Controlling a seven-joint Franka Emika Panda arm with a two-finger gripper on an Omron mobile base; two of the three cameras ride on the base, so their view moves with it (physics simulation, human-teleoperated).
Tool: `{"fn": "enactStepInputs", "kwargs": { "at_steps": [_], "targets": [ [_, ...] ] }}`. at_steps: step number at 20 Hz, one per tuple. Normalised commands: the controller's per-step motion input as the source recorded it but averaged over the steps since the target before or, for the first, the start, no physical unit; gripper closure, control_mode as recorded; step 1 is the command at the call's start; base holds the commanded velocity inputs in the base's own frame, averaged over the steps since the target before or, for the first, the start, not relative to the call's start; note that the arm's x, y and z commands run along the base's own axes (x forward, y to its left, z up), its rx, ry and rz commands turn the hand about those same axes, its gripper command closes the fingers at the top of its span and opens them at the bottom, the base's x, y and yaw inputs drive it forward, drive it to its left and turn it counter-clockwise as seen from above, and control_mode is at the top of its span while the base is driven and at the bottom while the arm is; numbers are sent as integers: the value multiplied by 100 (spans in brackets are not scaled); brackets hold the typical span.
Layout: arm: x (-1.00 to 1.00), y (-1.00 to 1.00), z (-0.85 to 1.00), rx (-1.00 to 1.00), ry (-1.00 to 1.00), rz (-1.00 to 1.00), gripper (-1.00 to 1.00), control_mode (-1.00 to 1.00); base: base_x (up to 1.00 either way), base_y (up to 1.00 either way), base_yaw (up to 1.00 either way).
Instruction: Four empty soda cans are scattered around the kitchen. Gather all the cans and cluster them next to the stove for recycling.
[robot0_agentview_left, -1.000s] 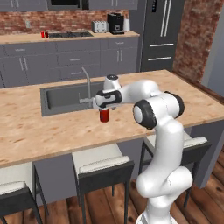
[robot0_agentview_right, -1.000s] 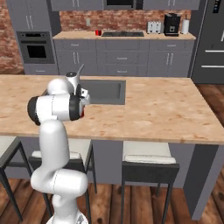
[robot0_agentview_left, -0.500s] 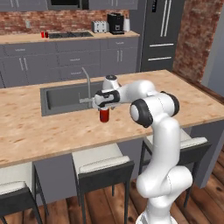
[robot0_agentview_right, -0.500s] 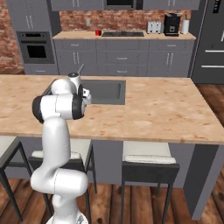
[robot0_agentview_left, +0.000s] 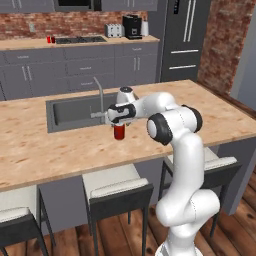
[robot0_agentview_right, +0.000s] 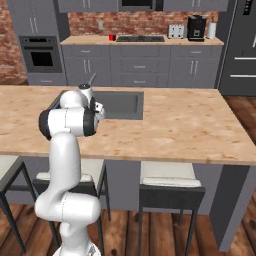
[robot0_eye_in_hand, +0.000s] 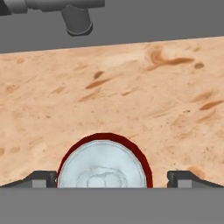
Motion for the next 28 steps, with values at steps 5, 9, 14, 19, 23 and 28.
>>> {"fn": "enactStepInputs", "kwargs": {
  "at_steps": [5,9,14,19,23,28],
  "targets": [
    [0,0,-11,0,0,0,-100,-100,0,0,0],
    [0,0,-20,0,1,0,100,-100,0,0,0],
    [0,0,-9,0,2,0,100,-100,0,0,0],
    [0,-4,0,-2,2,0,100,-100,0,0,0],
    [-27,-36,36,0,-5,0,100,-100,0,0,0],
    [-66,-48,77,0,-13,1,100,-100,0,0,0]
  ]
}}
